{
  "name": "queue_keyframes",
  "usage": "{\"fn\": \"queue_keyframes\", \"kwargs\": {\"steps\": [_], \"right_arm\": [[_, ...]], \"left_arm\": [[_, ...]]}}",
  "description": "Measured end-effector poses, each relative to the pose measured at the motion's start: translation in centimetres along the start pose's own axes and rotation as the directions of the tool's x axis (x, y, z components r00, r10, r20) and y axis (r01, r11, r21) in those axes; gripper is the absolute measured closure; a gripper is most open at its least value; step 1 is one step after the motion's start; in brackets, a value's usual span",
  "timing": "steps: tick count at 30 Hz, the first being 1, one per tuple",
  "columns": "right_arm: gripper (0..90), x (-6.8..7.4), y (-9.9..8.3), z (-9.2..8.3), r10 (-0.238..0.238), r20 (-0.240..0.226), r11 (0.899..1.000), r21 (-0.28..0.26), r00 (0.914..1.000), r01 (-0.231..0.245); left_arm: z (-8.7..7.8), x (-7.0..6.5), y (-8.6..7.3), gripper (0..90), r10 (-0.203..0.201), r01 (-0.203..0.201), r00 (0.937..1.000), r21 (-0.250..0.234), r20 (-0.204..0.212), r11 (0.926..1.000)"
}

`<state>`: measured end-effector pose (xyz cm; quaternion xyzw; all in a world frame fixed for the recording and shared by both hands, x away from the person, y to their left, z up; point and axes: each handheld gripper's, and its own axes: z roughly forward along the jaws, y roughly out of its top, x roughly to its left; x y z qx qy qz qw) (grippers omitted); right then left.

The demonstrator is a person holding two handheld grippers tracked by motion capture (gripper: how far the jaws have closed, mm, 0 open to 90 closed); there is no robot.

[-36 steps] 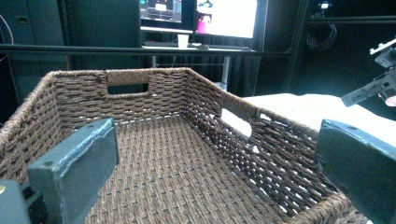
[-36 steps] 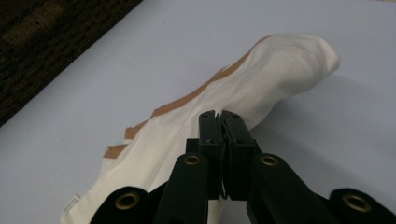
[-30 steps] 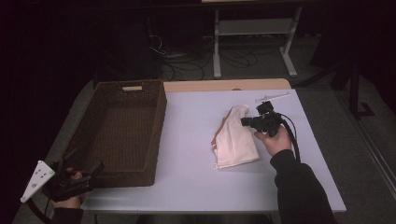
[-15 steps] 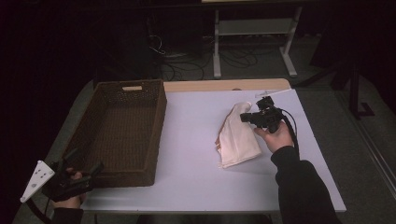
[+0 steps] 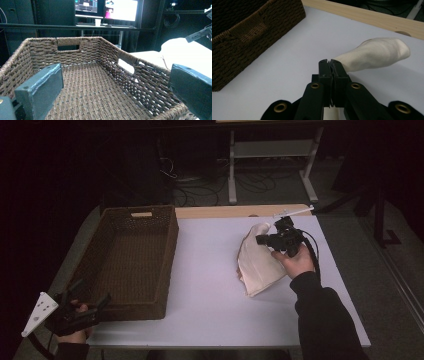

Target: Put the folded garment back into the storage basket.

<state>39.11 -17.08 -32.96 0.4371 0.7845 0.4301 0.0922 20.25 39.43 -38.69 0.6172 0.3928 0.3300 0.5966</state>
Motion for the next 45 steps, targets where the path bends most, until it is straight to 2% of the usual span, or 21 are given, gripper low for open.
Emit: {"fn": "queue_keyframes", "kwargs": {"steps": [12,29,45], "right_arm": [[86.6,0.9,1.4,-0.7,-0.015,-0.011,1.0,-0.026,0.9998,0.014],[86.7,3.1,3.7,-1.4,-0.048,-0.016,0.997,-0.065,0.9987,0.047],[86.7,5.1,5.7,-1.3,-0.084,-0.039,0.993,-0.083,0.9958,0.08]], "left_arm": [[0.0,0.0,0.0,0.0,-0.002,0.002,1.0,0.0,-0.001,1.0],[0.0,0.0,0.0,0.0,0.0,0.0,1.0,0.004,-0.003,1.0],[0.0,0.0,0.0,0.0,-0.002,0.002,1.0,0.001,-0.003,1.0]]}}
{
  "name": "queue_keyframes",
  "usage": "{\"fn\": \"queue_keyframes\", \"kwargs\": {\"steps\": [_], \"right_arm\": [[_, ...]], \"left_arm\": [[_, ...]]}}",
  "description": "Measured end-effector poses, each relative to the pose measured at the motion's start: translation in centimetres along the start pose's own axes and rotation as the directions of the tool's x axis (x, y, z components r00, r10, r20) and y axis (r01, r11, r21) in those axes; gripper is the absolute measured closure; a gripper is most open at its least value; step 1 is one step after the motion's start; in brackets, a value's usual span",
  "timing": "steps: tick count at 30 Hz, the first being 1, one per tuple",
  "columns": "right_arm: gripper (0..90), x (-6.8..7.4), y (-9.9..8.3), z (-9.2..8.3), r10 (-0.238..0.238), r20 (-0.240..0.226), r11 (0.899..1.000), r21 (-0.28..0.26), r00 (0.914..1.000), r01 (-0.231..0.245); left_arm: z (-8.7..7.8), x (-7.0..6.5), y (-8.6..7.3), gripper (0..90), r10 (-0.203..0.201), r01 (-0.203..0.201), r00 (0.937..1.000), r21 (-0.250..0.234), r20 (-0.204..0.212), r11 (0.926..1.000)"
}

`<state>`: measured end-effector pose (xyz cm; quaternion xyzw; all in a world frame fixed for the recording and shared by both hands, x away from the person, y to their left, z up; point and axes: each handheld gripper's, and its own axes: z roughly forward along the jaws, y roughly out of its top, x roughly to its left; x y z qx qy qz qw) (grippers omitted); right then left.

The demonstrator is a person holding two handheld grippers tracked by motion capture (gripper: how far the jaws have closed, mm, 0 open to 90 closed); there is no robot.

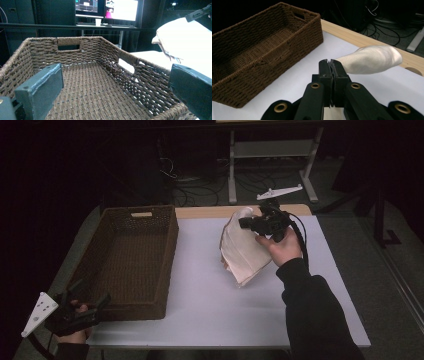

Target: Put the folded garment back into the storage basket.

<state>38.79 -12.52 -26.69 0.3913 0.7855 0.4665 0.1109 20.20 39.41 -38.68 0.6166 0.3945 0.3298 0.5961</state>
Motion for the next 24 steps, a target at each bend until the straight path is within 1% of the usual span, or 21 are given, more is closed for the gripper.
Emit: {"fn": "queue_keyframes", "kwargs": {"steps": [10,24], "right_arm": [[86.8,0.9,1.1,0.4,-0.01,-0.019,1.0,-0.014,0.9998,0.01],[86.7,1.9,2.6,0.6,-0.034,-0.028,0.999,-0.033,0.999,0.033]], "left_arm": [[0.0,0.0,0.0,0.0,0.001,-0.001,1.0,0.0,-0.001,1.0],[0.0,0.0,0.0,0.0,0.0,0.0,1.0,0.0,0.0,1.0]]}}
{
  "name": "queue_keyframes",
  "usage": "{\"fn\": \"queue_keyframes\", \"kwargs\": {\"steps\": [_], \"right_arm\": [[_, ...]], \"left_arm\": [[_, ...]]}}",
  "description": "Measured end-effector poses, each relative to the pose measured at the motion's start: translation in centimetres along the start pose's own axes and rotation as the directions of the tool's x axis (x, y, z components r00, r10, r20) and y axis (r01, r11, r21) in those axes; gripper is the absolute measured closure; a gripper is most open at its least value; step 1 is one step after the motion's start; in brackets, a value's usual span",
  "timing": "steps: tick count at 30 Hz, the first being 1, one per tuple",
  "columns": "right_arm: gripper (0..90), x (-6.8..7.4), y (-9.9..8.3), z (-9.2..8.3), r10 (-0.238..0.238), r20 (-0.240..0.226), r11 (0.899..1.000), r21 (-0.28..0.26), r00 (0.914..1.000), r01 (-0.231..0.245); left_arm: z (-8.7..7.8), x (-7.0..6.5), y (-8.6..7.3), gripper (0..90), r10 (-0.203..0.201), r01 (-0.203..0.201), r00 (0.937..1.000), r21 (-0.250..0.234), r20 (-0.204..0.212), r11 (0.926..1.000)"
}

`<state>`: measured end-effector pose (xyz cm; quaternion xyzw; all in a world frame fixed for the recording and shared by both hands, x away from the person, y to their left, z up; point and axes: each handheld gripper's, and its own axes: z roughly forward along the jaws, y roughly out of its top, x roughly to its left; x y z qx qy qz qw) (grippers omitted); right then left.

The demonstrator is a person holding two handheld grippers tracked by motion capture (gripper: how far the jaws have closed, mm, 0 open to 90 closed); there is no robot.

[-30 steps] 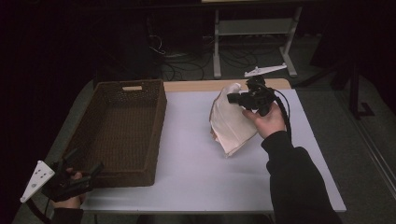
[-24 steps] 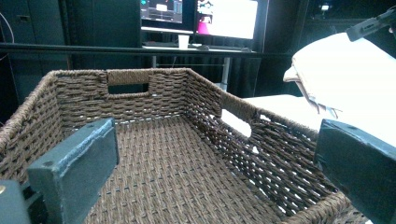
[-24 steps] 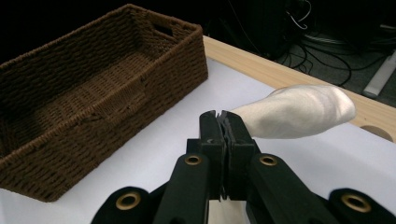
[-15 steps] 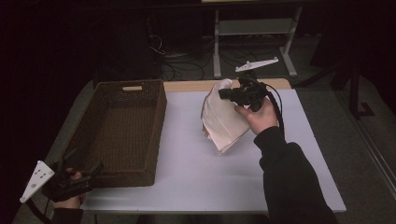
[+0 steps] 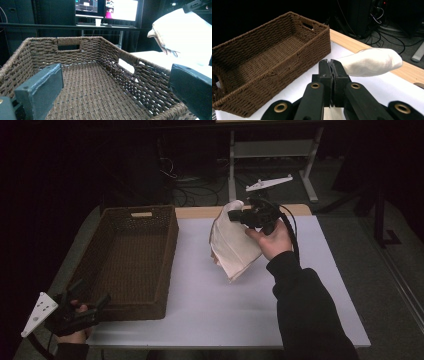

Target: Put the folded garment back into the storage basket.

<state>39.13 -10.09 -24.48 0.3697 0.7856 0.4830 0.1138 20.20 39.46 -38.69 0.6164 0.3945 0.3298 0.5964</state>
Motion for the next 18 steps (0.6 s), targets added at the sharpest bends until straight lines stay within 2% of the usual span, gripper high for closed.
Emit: {"fn": "queue_keyframes", "kwargs": {"steps": [11,18], "right_arm": [[86.8,0.6,1.4,0.1,-0.013,-0.018,1.0,-0.007,0.9998,0.013],[86.8,1.4,3.1,0.0,-0.036,-0.027,0.999,-0.029,0.999,0.035]], "left_arm": [[0.0,0.0,0.0,0.0,-0.001,0.001,1.0,0.0,0.0,1.0],[0.0,0.0,0.0,0.0,-0.001,0.001,1.0,0.0,0.002,1.0]]}}
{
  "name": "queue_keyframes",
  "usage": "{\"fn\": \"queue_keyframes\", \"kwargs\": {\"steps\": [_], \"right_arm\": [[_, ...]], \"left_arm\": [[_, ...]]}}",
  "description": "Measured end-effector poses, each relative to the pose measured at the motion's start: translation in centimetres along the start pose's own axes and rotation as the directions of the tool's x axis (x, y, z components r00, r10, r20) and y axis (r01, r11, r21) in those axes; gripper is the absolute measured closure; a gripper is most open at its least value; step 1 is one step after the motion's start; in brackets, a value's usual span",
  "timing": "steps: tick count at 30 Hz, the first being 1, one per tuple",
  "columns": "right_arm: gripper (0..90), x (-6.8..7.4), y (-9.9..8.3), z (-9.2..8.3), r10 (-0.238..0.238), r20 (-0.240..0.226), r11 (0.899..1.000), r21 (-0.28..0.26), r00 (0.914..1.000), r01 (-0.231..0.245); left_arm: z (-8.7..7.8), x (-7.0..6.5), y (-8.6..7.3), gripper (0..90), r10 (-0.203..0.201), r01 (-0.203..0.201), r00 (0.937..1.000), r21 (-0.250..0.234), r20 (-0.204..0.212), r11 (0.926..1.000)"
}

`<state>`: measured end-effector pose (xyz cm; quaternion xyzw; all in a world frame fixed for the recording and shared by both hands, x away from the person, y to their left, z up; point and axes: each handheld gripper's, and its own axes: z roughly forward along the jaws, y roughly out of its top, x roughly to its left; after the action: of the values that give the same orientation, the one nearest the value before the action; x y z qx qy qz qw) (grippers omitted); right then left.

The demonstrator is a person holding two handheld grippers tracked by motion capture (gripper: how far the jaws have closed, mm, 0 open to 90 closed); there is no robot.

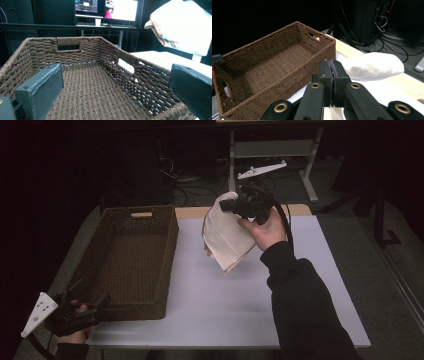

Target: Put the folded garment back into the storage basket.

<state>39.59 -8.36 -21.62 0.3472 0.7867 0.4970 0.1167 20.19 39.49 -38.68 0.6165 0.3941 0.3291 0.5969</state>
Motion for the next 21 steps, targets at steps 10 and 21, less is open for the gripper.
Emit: {"fn": "queue_keyframes", "kwargs": {"steps": [10,21], "right_arm": [[86.7,0.9,1.3,0.4,-0.025,-0.012,1.0,0.002,0.9996,0.025],[86.7,1.5,2.4,1.4,-0.025,-0.044,1.0,-0.016,0.9987,0.025]], "left_arm": [[0.0,0.0,0.0,0.0,-0.002,0.002,1.0,-0.001,0.0,1.0],[-0.1,0.1,0.0,0.0,-0.004,0.004,1.0,-0.003,0.001,1.0]]}}
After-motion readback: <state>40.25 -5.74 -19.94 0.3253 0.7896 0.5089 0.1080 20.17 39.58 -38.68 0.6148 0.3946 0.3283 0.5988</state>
